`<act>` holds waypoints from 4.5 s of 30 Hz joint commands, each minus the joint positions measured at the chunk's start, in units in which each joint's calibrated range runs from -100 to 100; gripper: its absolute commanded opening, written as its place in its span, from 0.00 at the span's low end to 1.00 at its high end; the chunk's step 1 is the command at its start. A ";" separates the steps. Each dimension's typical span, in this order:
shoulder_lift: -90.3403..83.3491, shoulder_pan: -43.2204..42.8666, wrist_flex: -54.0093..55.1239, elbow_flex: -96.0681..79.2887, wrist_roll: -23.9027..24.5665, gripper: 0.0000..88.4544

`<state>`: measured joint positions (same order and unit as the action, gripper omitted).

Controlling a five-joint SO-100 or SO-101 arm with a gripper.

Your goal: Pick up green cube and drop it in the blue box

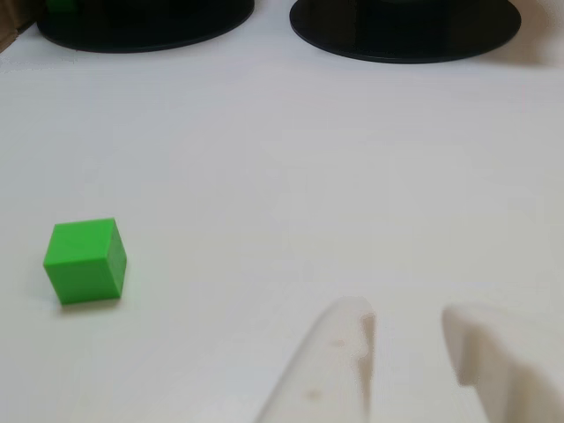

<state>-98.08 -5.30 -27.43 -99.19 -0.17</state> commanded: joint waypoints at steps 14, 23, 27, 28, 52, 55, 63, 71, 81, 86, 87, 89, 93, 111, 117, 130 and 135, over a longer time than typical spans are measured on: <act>-0.50 -10.12 1.05 -0.45 0.20 0.03; -0.33 -18.98 1.14 0.18 0.20 0.03; 0.84 -19.51 1.30 0.72 0.20 0.03; 1.92 -19.51 1.30 1.62 0.20 0.03; 46.74 -19.44 1.05 45.16 0.20 0.03; 51.34 -19.44 1.05 49.28 0.20 0.03; 63.88 -19.59 0.81 61.22 0.24 0.03; 75.42 -19.51 0.73 72.09 0.24 0.03; 85.95 -19.21 -13.21 85.64 3.96 0.03; 92.89 -19.21 -18.19 93.36 4.10 0.03; 94.23 -19.13 -18.76 94.89 4.10 0.03; 96.66 -19.13 -19.57 97.58 4.10 0.03; 100.75 -19.05 -20.55 101.44 4.10 0.03; 117.23 -18.90 -20.63 115.53 7.08 0.03; 120.74 -18.90 -20.63 117.42 8.64 0.03; 121.16 -17.83 -20.71 116.97 8.69 0.03; 121.16 -17.37 -20.71 116.88 8.69 0.04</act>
<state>23.89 -23.71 -47.79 14.36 8.38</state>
